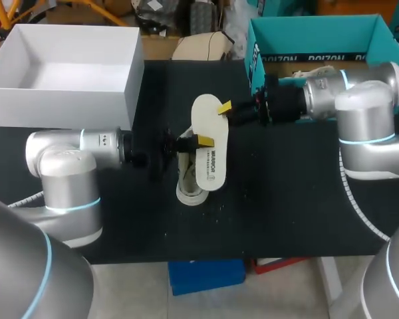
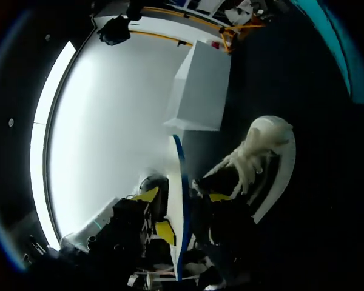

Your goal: Take the shoe out of the shoebox, open the shoe tongue, remove and reinsert the insole, then place the shoe into the shoebox

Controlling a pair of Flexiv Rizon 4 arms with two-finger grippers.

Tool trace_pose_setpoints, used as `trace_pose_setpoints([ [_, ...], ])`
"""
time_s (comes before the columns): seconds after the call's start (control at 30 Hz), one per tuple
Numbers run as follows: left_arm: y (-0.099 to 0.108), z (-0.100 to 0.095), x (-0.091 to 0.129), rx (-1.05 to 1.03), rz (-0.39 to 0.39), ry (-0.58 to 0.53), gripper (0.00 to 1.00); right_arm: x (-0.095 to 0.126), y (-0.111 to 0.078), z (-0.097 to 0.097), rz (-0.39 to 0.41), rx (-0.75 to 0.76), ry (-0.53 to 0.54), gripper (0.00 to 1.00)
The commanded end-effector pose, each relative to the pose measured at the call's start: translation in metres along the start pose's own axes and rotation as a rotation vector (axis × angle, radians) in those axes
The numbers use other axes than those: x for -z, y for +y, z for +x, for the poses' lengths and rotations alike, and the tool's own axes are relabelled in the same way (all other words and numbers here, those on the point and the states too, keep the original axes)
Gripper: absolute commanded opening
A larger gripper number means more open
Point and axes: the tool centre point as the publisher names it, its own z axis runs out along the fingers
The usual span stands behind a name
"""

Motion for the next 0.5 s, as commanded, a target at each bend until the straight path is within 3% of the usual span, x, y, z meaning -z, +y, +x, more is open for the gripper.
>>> trace_pose_setpoints([
  [0.03,-0.029,-0.014,0.019,0.013,-0.019,0.100,0.00,0.023,-0.010,0.020,-0.056,0.046,-0.205,1.00],
  [0.23,-0.066,-0.018,0.042,0.058,-0.022,0.168,0.00,0.042,-0.023,0.027,-0.091,0.096,-0.280,1.00],
  [0.5,-0.108,-0.017,0.066,0.108,-0.018,0.239,0.00,0.066,-0.053,0.037,-0.131,0.148,-0.328,1.00],
])
